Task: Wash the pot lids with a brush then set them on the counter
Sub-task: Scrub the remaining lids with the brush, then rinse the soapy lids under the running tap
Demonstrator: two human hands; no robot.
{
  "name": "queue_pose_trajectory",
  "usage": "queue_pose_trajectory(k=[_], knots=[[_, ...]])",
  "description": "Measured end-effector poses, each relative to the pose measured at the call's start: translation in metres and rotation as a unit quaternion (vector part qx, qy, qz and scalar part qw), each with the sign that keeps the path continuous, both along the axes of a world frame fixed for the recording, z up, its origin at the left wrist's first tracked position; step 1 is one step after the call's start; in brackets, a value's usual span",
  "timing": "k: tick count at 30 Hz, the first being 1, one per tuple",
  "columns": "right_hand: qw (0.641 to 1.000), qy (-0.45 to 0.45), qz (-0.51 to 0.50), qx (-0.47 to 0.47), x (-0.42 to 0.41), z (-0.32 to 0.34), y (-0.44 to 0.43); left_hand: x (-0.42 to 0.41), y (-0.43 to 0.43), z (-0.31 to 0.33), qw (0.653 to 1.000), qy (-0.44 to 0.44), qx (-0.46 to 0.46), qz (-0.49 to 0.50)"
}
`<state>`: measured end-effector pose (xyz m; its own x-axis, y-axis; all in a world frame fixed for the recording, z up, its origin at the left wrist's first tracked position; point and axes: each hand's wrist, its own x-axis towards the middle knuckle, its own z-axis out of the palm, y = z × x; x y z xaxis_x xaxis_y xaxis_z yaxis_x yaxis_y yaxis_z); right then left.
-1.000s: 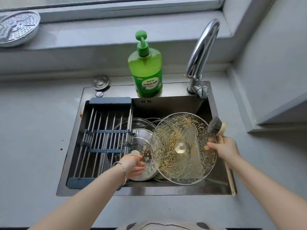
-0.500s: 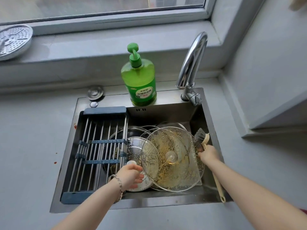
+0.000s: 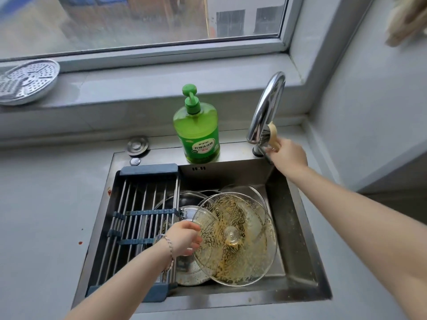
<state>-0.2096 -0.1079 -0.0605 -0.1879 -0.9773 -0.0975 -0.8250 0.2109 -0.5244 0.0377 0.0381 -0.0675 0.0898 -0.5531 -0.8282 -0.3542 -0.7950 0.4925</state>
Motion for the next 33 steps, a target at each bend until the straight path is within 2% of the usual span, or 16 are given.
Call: queue_pose_trajectory(k=[2, 6, 11, 30, 33], knots=[[0.999, 0.032, 0.008, 0.041, -0.002, -0.004, -0.006, -0.002, -0.004, 0.007, 1.0, 0.001, -0.012, -0.007], [0.997, 0.073, 0.022, 0.028, -0.008, -0.014, -0.007, -0.008, -0.008, 0.014, 0.999, 0.0, -0.025, -0.027], [0.996, 0.078, 0.038, 0.02, -0.015, -0.021, -0.003, -0.018, -0.013, 0.016, 0.999, 0.011, -0.029, -0.042], [0.993, 0.102, 0.044, 0.035, -0.022, -0.019, 0.005, -0.043, -0.022, 0.034, 0.996, 0.055, -0.064, 0.003], [0.995, 0.084, 0.032, 0.037, -0.018, -0.015, 0.01, -0.043, -0.022, 0.036, 0.996, 0.062, -0.068, 0.011]])
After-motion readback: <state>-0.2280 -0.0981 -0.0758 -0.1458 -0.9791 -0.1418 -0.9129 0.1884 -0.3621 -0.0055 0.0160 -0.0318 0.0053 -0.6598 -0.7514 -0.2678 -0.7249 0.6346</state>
